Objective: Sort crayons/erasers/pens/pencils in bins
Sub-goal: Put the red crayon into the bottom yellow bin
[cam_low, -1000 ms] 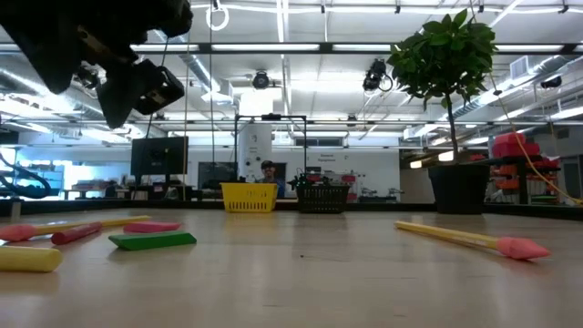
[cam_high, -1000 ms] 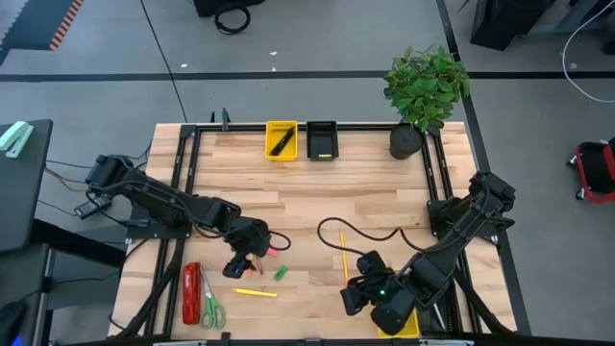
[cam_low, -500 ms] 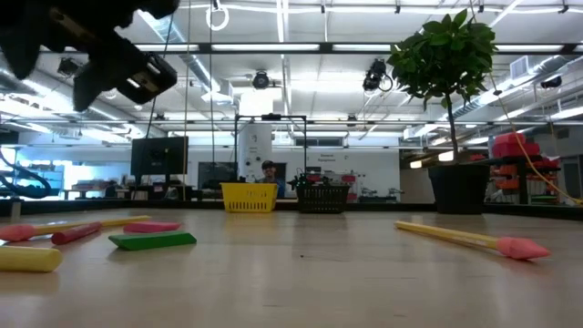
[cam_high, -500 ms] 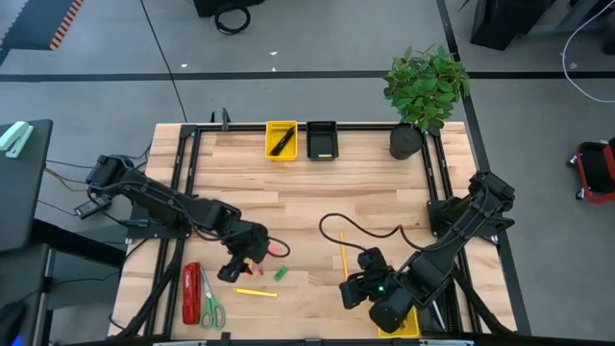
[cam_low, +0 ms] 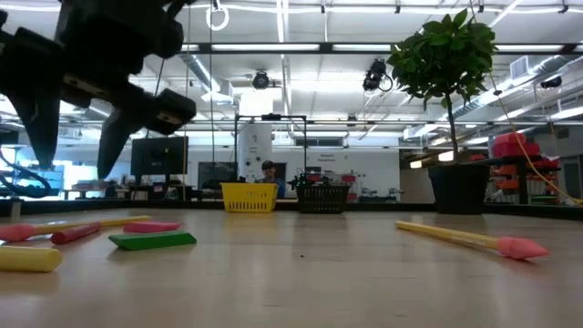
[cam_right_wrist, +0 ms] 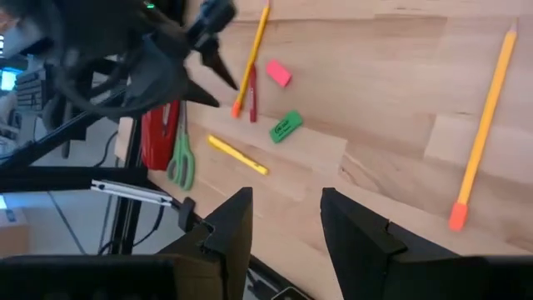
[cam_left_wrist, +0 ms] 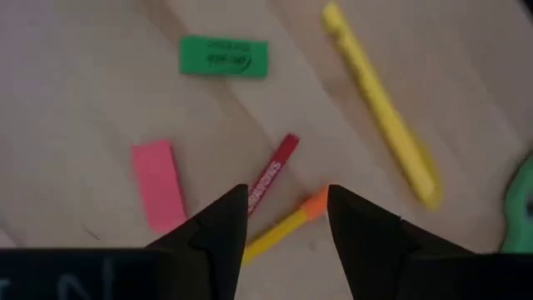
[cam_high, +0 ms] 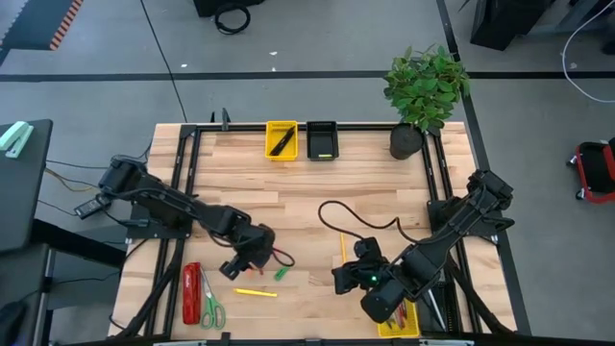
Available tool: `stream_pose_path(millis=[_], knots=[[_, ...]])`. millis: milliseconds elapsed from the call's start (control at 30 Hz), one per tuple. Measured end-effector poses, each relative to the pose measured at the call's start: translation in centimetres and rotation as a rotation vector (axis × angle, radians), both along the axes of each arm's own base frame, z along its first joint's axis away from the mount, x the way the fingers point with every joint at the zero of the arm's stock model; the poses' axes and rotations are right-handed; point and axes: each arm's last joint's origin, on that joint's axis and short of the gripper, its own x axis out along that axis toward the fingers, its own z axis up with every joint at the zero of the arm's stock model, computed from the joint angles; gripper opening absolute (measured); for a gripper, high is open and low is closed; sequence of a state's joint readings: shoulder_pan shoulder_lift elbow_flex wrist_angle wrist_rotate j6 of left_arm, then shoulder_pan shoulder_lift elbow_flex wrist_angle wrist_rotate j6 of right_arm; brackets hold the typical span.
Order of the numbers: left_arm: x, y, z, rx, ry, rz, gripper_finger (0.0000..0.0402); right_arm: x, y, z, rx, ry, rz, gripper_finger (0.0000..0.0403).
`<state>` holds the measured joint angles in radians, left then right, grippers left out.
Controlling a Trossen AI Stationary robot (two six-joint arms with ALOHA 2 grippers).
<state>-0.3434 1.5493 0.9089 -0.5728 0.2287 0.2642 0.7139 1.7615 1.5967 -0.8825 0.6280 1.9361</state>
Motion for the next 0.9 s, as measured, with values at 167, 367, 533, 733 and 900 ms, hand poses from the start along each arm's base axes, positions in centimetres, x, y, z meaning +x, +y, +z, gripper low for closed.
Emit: stream_pose_path(millis=[167, 367, 533, 733, 900], knots=[[0.5, 0.1, -1.1, 0.007, 0.036, 0.013, 0.0175, -0.1, 0.1, 0.0, -0.027, 0.013, 0.031, 0.0149], [0.7, 0.1, -2.0, 0.04, 0.046, -0.026, 0.0174, -0.3, 0.3, 0.0, -0.045, 0.023, 0.063, 0.0149], [1.0, 0.3, -2.1, 0.08, 0.019, 0.0, 0.0172, -0.5, 0.5, -0.1, -0.054, 0.027, 0.083, 0.0149], [1.1, 0.5, -2.7, 0.095, 0.038, -0.019, 0.0172, -0.5, 0.5, -0.1, -0.081, 0.034, 0.107, 0.0149], [1.3, 0.3, -3.2, 0.112, 0.025, -0.05, 0.0176, -0.4, 0.2, -0.1, -0.112, 0.041, 0.1, 0.0149]])
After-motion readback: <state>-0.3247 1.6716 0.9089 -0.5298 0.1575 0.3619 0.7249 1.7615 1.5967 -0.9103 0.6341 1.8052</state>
